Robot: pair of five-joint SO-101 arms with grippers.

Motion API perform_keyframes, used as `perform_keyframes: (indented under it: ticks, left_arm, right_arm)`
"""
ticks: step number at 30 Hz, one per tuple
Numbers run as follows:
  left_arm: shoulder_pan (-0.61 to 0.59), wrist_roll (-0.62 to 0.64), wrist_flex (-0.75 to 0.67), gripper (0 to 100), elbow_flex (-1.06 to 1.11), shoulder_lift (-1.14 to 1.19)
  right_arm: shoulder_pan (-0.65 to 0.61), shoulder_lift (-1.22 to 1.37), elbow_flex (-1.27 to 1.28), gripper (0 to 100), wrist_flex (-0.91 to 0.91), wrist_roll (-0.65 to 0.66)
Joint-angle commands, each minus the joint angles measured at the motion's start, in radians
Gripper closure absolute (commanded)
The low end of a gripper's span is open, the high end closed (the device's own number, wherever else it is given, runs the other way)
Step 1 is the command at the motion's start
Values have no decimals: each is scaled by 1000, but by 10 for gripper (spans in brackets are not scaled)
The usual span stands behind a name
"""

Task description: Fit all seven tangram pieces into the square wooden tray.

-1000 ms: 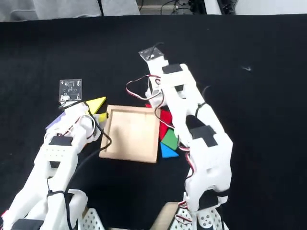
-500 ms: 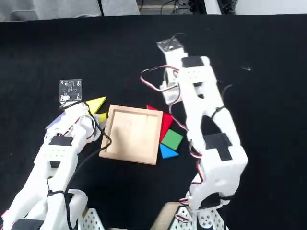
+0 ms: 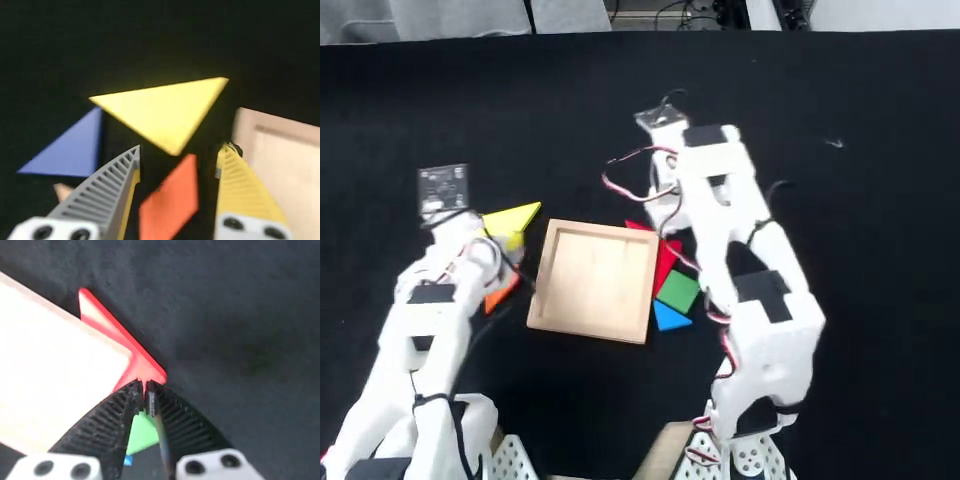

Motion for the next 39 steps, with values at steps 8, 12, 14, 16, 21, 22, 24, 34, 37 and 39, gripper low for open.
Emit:
perform_keyframes:
  ticks: [8, 12, 14, 16, 21, 22, 24, 34, 37, 39]
  left_arm:
    - [-15, 20, -18, 755, -19, -9]
    - [-13, 20, -20, 755, -19, -9]
    - [-13, 20, -20, 755, -19, -9]
    - [-13, 20, -20, 755, -19, -9]
    - [-13, 20, -20, 755, -19, -9]
    - [-13, 20, -20, 755, -19, -11]
    - [-13, 20, -20, 755, -19, -11]
    - [-13, 20, -20, 755, -19, -11]
    - [-13, 20, -20, 755, -19, -11]
    - [-13, 20, -20, 755, -19, -11]
  right_arm:
    - [-130, 150, -194, 987, -31, -2]
    - [-166, 189, -283, 987, 20, -3]
    - [-186, 189, -337, 987, 91, -3]
    - [-187, 188, -403, 987, 175, -6]
    - [-135, 188, -458, 987, 338, -2]
    - [-132, 185, -450, 987, 339, -2]
    - [-140, 171, -394, 988, 318, 9]
    - [-201, 33, -19, 987, 58, 48]
    - [-158, 35, -15, 987, 37, 49]
    - [-106, 33, -24, 987, 28, 49]
